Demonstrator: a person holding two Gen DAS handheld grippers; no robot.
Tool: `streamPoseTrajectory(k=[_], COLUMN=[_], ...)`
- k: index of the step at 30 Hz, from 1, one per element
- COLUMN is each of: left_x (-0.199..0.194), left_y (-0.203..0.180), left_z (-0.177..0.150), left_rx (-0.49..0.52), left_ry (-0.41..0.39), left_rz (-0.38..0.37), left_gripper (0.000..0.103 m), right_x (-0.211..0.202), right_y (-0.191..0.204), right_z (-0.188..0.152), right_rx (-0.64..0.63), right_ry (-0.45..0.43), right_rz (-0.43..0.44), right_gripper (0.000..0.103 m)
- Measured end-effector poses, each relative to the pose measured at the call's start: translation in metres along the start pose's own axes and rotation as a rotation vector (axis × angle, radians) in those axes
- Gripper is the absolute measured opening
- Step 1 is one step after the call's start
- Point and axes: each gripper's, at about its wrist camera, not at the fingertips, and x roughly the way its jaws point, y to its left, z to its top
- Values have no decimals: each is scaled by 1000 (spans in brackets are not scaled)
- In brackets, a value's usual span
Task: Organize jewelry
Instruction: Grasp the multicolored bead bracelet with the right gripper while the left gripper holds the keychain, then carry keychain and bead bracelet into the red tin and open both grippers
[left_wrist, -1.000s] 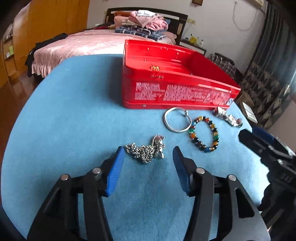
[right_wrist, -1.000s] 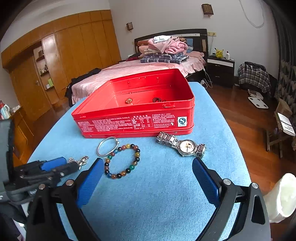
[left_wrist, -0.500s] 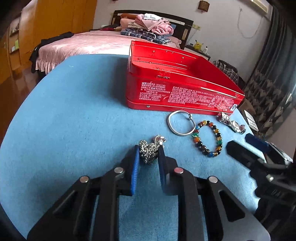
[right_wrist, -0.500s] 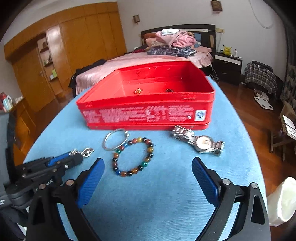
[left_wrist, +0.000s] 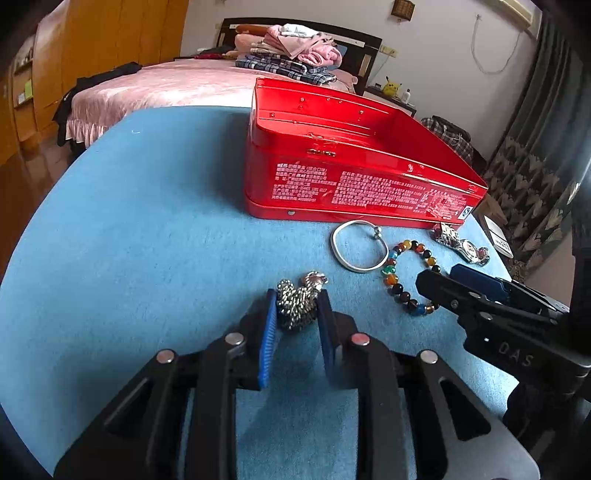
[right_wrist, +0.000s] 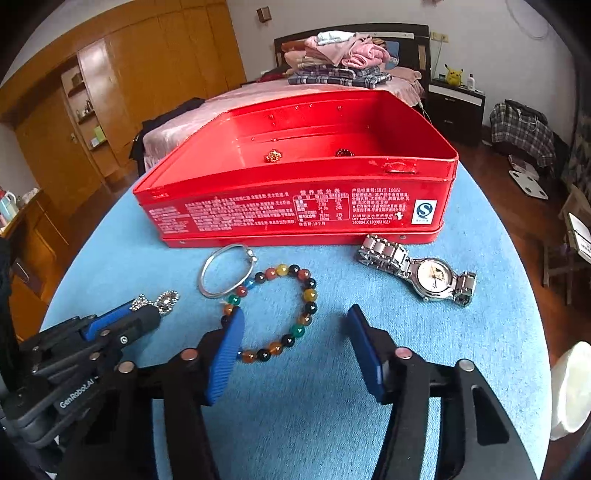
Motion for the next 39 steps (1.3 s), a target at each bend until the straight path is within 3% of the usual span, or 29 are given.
streamPoseTrajectory(k=[5, 7, 9, 24, 39], left_x=[2, 0, -1, -34, -58], left_y=[0, 1, -4, -11, -20], left_z=[2, -1, -3, 10, 28], left_rx=[12, 11, 18, 4, 28], left_ry=[-1, -3, -6, -91, -154], left_rz=[3, 0, -4, -44, -27], left_gripper=[17, 16, 16, 16, 16], right_x=[3, 3, 4, -45, -71], right_y=[3, 5, 4, -7, -5], right_z=[2, 1, 2, 13, 33], right_rx=[-18, -23, -21, 17, -20], right_ry=[10, 12, 18, -85, -142], right_rz=[-48, -46, -31, 38, 31], right_gripper=[38, 11, 8, 8, 8])
